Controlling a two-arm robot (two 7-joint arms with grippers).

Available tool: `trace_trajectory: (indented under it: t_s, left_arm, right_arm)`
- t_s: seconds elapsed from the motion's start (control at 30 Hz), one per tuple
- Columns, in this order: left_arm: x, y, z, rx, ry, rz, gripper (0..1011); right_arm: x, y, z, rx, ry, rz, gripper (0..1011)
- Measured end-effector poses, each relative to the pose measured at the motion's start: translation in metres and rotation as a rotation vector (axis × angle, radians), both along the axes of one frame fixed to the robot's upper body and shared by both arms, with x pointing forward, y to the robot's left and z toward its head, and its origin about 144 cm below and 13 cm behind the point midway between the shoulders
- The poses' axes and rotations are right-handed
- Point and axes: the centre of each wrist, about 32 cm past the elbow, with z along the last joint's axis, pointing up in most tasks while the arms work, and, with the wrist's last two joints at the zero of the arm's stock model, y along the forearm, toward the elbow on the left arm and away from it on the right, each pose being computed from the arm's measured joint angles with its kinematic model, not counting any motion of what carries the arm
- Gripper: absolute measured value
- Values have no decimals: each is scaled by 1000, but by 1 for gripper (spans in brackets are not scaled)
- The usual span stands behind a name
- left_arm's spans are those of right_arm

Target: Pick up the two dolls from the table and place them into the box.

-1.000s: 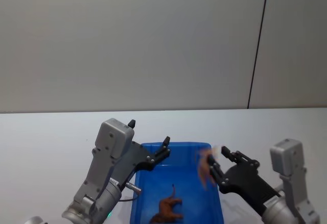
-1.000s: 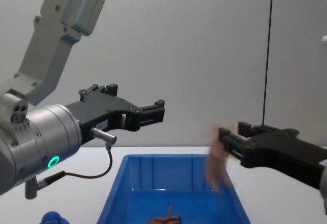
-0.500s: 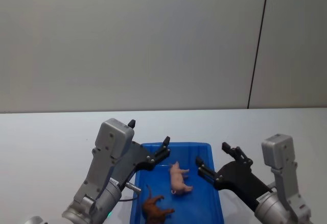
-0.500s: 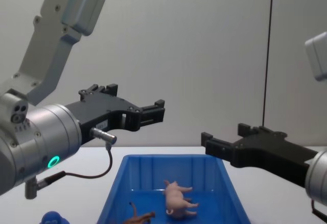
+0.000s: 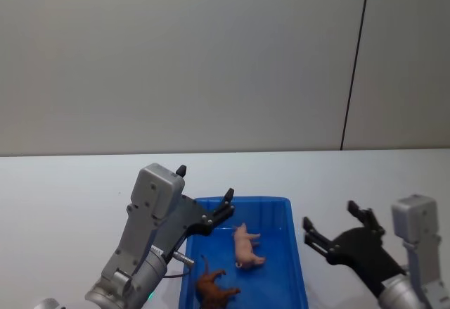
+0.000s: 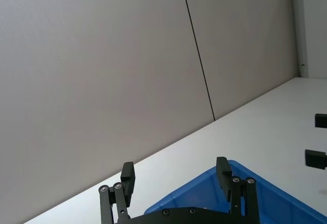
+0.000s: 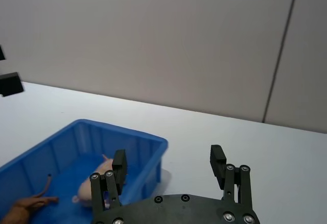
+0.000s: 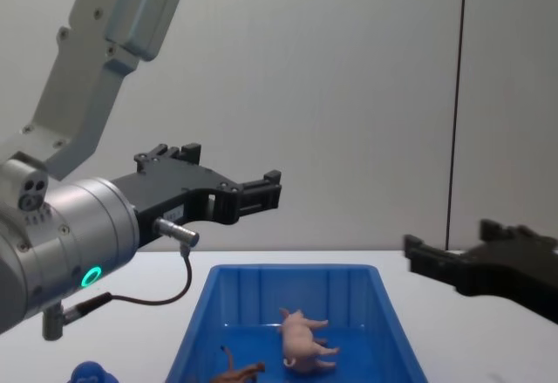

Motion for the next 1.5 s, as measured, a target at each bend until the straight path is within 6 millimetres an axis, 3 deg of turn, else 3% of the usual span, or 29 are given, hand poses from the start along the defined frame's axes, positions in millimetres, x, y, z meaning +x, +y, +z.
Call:
trace_trajectory:
  t_s: [0.7, 1.5]
  left_arm:
    - [-5, 6, -1, -18, 54, 26, 1001]
    - [-40, 43, -9, -40, 308, 196, 1001]
  right_arm:
    - [-20, -19, -3, -11, 0, -125, 1001]
    - [-24, -23, -4, -14, 0, -149, 1001]
